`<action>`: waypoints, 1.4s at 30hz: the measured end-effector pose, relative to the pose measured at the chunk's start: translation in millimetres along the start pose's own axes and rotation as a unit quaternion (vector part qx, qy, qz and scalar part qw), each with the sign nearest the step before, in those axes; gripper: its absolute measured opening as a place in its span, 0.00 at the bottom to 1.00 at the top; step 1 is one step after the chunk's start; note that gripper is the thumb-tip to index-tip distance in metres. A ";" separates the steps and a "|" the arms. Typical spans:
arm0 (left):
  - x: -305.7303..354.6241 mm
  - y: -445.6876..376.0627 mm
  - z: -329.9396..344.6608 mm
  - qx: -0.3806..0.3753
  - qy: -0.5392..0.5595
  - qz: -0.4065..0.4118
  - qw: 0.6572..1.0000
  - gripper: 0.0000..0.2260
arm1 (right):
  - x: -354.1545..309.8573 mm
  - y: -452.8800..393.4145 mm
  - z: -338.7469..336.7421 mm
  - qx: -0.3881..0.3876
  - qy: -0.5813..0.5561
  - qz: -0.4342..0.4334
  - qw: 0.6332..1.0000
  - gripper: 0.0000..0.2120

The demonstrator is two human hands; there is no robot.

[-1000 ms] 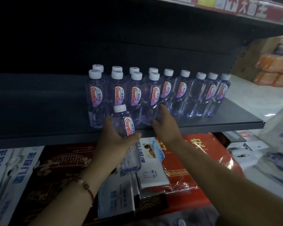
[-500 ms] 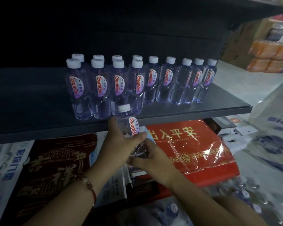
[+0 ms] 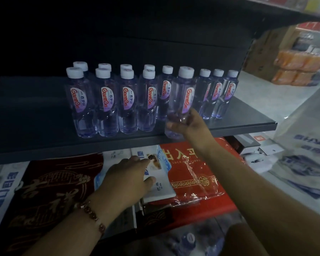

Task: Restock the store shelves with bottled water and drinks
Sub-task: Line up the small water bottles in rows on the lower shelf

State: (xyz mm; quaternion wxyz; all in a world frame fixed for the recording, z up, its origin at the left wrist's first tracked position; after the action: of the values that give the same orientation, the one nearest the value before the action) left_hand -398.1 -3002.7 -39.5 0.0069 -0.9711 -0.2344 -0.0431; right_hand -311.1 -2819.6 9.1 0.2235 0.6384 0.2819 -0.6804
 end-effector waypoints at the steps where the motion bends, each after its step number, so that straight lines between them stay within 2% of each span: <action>1: -0.3 -0.6 2.0 -0.003 -0.010 -0.005 1.000 0.28 | -4.0 -10.6 2.0 0.010 0.008 -0.007 1.000 0.24; 5: 3.7 -1.8 4.2 0.021 -0.026 0.004 0.999 0.28 | -0.3 -41.8 16.5 0.030 0.061 -0.039 0.997 0.20; 10: 2.6 -2.0 2.4 0.027 -0.015 0.011 0.999 0.28 | 25.8 -54.5 20.6 0.052 0.080 -0.039 0.995 0.24; 16: -1.9 -4.0 3.4 0.034 -0.011 0.015 0.999 0.29 | 34.1 -46.3 25.1 0.028 0.128 -0.062 0.989 0.25; 27: 6.5 -6.5 9.6 0.019 -0.022 0.023 0.999 0.29 | 29.9 -42.7 25.4 0.072 0.215 -0.067 0.972 0.23; 34: 19.5 -5.7 5.9 0.023 -0.014 0.057 0.998 0.28 | 19.6 -30.0 24.2 0.056 0.239 -0.077 0.966 0.25; 37: 35.2 -7.6 9.3 0.019 -0.012 0.074 0.997 0.28 | 16.7 -3.1 2.8 0.039 0.312 -0.063 0.947 0.34; 42: 81.6 -13.9 35.5 -0.022 -0.020 0.130 0.991 0.29 | 50.7 62.5 -65.2 0.021 0.450 -0.028 0.892 0.34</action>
State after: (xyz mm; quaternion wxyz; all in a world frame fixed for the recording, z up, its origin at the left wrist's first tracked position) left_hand -329.2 -2952.0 -67.9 -0.0133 -0.9940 -0.1054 -0.0278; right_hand -225.4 -2819.4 -49.1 0.0407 0.8727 0.3556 -0.3322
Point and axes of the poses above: each hand's wrist, its own y-axis away from the middle knuckle, its own z-axis out of the palm, x = y × z, the point moved 4 cm from there along -y, towards the middle knuckle, and after that the axes turned 12 degrees about -y, right-handed, at the moved point
